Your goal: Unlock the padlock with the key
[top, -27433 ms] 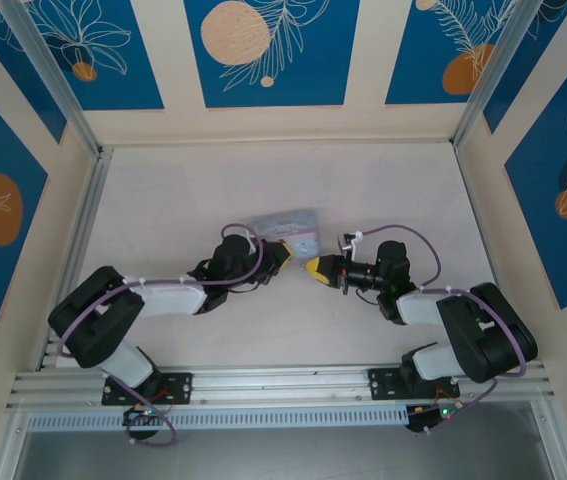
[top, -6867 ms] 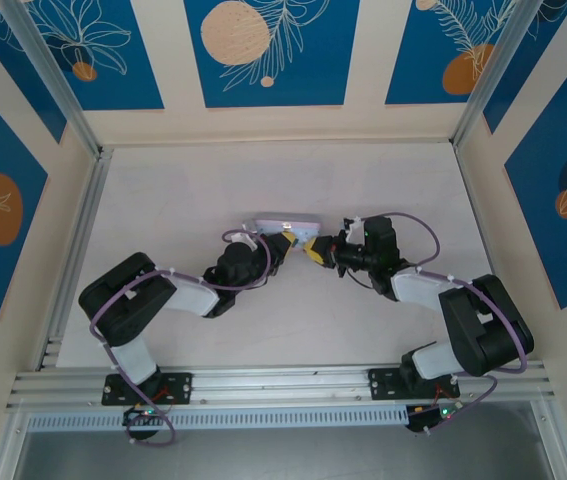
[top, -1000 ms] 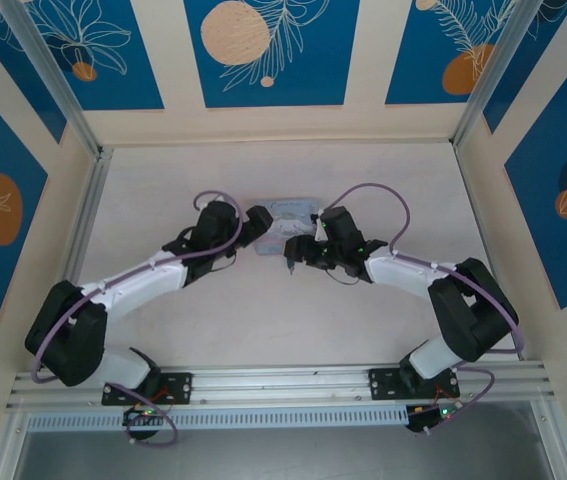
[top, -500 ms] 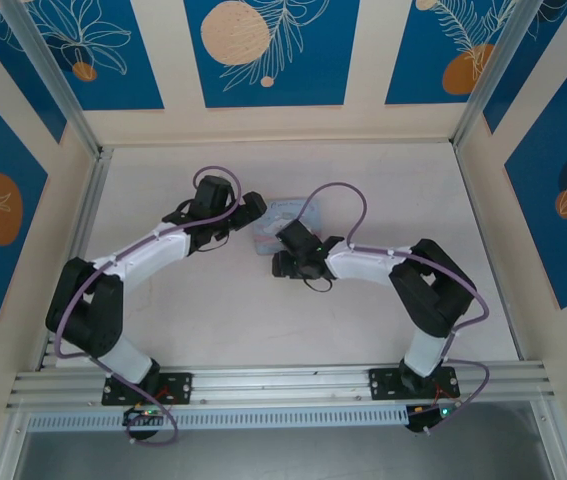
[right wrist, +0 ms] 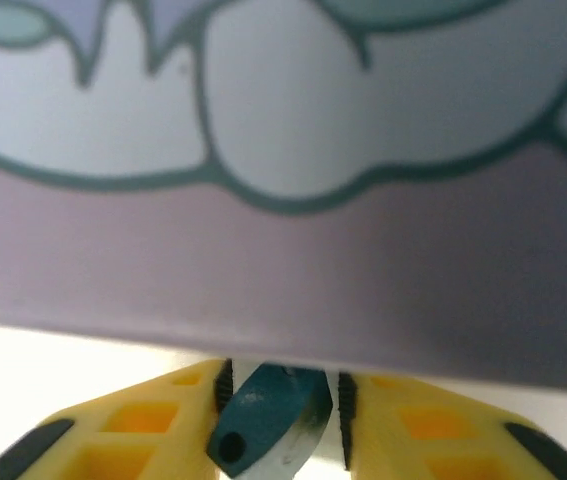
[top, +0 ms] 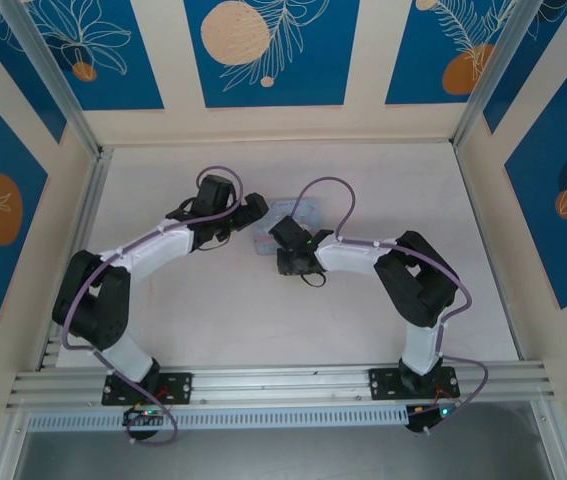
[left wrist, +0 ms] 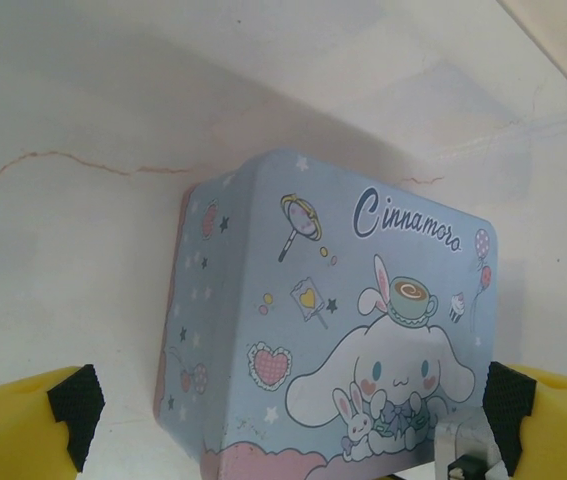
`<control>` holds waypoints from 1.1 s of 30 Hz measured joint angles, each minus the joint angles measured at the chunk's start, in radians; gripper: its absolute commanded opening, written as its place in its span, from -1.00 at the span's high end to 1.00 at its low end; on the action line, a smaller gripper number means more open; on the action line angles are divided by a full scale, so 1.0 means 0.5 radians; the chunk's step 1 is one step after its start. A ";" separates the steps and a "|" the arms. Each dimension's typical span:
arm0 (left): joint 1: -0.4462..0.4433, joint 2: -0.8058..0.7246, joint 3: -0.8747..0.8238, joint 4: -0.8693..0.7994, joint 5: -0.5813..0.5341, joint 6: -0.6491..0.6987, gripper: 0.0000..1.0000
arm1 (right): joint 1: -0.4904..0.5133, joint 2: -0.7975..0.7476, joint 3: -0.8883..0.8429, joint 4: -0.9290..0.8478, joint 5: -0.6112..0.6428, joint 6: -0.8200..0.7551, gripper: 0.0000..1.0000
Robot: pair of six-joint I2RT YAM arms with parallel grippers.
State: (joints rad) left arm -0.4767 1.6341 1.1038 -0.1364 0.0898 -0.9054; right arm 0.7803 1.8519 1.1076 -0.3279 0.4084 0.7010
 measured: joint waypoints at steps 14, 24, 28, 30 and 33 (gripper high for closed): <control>0.005 0.211 0.129 -0.181 -0.019 0.250 -0.92 | -0.063 -0.059 -0.049 0.013 -0.054 0.010 1.00; -0.025 0.276 0.063 -0.182 -0.038 0.313 -0.85 | -0.203 -0.202 -0.295 0.248 -0.348 0.233 1.00; -0.040 0.269 0.010 -0.082 -0.031 0.301 -0.72 | -0.240 -0.256 -0.404 0.441 -0.459 0.379 1.00; -0.049 0.269 -0.014 -0.014 -0.031 0.281 -0.65 | -0.250 -0.289 -0.474 0.565 -0.500 0.470 1.00; -0.066 0.273 -0.039 0.054 -0.030 0.251 -0.54 | -0.272 -0.321 -0.562 0.768 -0.554 0.646 1.00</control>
State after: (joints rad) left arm -0.5098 1.7706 1.0843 -0.1093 0.0750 -0.7799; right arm 0.6441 1.6913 0.8268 0.0563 0.1314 1.0241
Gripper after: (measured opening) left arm 0.804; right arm 0.133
